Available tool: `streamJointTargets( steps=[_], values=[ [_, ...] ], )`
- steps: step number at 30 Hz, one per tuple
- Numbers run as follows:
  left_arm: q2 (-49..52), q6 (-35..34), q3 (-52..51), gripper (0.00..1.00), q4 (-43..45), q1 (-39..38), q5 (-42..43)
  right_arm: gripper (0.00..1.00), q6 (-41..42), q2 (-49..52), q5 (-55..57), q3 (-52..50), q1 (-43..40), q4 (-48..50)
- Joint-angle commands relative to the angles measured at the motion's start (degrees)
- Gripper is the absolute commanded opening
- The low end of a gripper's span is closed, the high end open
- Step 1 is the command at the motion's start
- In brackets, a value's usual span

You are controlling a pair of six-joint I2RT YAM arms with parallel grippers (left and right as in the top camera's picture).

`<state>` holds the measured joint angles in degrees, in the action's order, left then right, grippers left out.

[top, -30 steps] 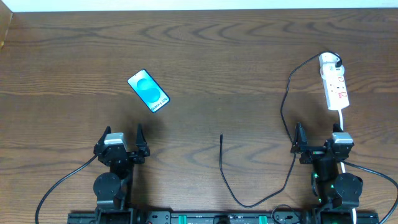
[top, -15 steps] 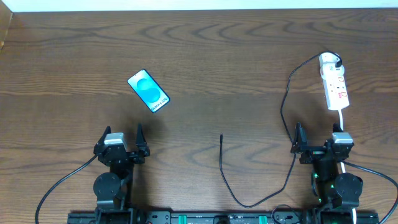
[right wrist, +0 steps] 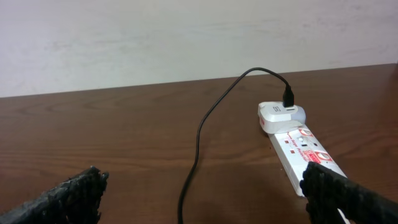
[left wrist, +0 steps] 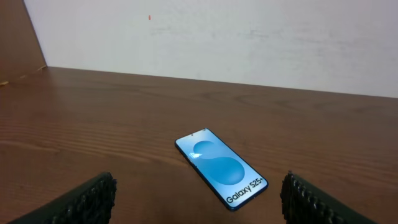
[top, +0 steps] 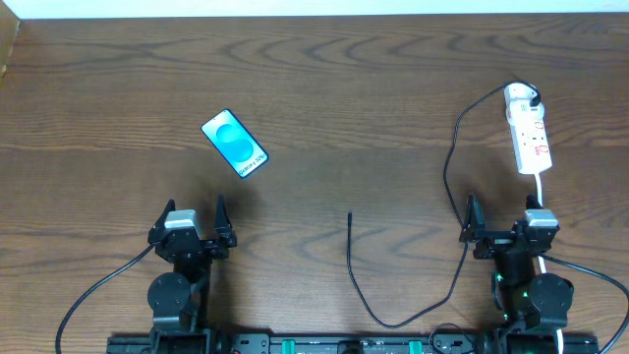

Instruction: Plug charger to phone and switch on socket

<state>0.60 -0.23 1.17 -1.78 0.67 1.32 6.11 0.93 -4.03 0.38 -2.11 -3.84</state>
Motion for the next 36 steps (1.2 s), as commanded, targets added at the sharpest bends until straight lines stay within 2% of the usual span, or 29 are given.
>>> streamJointTargets(
  steps=[1,36],
  values=[
    [0.0,-0.7,-0.94,0.85,-2.36,0.28,-1.38,0.99,0.07,-0.55,0.7,-0.07,0.33,-0.26],
    [0.02,-0.94,0.11,0.85,-2.47,0.28,-0.94,0.99,0.07,-0.55,0.68,-0.07,0.33,-0.26]
  ],
)
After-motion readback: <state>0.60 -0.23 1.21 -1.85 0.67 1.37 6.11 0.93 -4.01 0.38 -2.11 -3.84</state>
